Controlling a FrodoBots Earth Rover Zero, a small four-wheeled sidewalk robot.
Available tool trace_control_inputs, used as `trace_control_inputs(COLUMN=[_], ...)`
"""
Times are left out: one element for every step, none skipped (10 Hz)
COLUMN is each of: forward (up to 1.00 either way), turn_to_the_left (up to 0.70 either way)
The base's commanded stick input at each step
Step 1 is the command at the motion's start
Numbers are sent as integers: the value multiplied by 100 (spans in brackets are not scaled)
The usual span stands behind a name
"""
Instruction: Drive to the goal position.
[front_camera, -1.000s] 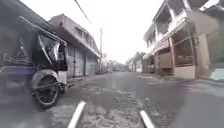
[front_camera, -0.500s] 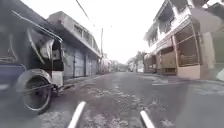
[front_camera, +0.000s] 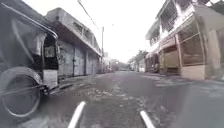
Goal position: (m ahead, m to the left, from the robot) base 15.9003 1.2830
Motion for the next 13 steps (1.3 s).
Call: trace_control_inputs(forward=[70, 70, 70, 70, 70, 70, 70, 70, 70, 70, 70, 70, 70], turn_to_the_left=[0, 0, -35, -35, -28, -11, -5, 0, 0, 0, 0, 0, 0])
